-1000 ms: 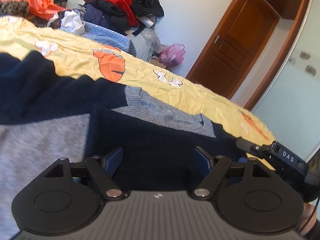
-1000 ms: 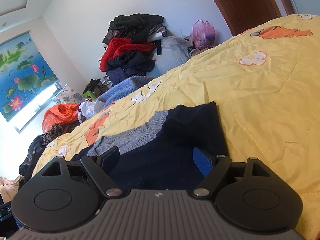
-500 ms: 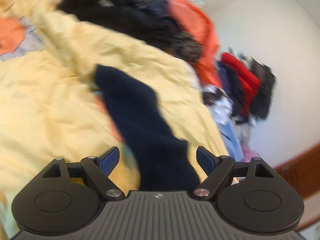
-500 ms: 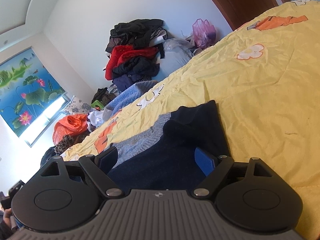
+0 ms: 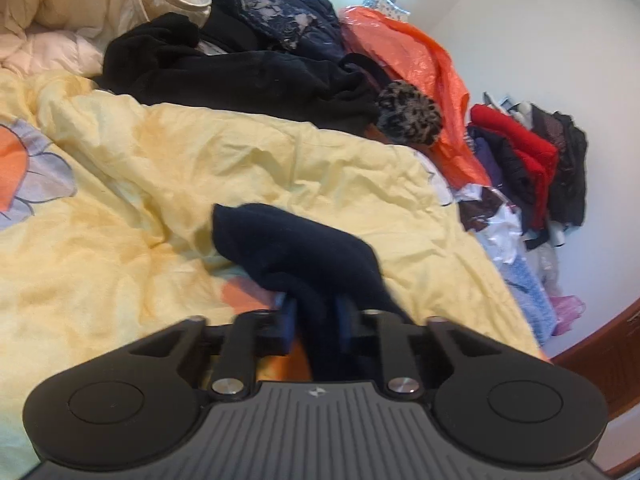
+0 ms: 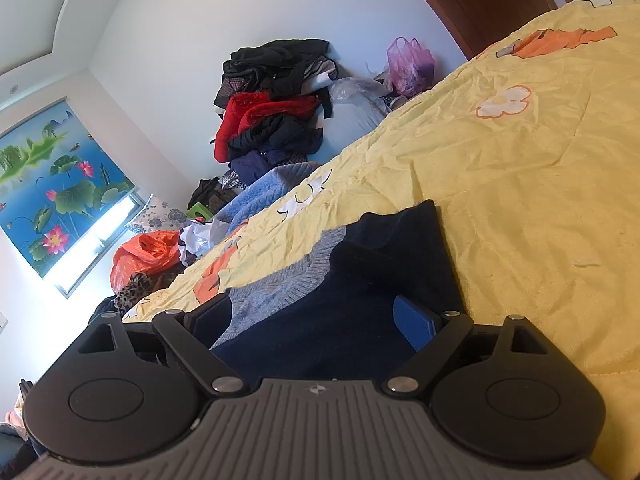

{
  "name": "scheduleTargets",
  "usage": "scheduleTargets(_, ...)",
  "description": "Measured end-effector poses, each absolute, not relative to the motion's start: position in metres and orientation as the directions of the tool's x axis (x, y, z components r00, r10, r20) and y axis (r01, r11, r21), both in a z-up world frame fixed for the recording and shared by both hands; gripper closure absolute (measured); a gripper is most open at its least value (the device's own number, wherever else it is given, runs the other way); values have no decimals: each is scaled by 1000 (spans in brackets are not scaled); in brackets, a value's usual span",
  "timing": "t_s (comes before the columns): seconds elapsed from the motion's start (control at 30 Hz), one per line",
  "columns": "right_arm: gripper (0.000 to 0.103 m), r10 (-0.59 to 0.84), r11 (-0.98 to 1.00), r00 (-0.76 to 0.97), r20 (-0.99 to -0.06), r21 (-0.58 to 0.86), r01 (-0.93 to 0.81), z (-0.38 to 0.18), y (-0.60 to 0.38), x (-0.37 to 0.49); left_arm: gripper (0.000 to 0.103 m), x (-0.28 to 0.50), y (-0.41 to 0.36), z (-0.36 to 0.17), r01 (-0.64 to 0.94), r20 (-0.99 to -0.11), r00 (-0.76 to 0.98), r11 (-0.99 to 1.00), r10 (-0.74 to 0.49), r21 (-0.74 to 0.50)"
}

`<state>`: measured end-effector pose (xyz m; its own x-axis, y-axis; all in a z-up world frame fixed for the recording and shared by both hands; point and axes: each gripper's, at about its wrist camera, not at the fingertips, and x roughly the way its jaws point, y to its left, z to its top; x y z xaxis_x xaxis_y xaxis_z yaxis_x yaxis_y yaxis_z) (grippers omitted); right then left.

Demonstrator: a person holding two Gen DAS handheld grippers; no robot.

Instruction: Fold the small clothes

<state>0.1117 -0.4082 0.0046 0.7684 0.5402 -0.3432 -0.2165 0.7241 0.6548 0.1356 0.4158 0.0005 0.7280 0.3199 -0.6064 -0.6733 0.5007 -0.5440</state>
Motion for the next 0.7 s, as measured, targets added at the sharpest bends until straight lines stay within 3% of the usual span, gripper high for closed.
scheduleTargets(0.03, 15, 541, 723, 768, -343, 656, -217, 5, -408, 112, 96, 135, 415, 1, -676, -612, 723, 506, 320, -535)
scheduleTargets(0.13, 15, 542, 720, 768, -340, 659, -217, 5, -408, 111, 98, 133, 400, 19, -682, -597, 714, 555, 366, -476)
scheduleTargets(0.2, 15, 544, 716, 769, -337, 663, -217, 5, -408, 111, 98, 134, 373, 43, -662, -548, 729, 626, 411, -412)
scheduleTargets(0.3, 15, 547, 710, 769, -331, 670, -217, 4, -411, 111, 98, 143, 302, 80, -522, -431, 823, 794, 371, -313)
scheduleTargets(0.4, 15, 550, 703, 769, -325, 677, -217, 4, -411, 110, 98, 153, 194, 95, -288, -376, 898, 951, 227, -114)
scheduleTargets(0.53, 15, 556, 694, 768, -317, 686, -219, 3, -414, 109, 97, 132, 41, 59, 97, -404, 915, 973, -4, 209)
scheduleTargets(0.63, 15, 559, 690, 767, -314, 689, -221, 3, -414, 109, 94, 106, -36, 19, 248, -432, 901, 851, -27, 464)
scheduleTargets(0.7, 15, 562, 687, 766, -311, 692, -223, 2, -415, 109, 94, 93, -58, 2, 271, -425, 905, 785, -11, 556)
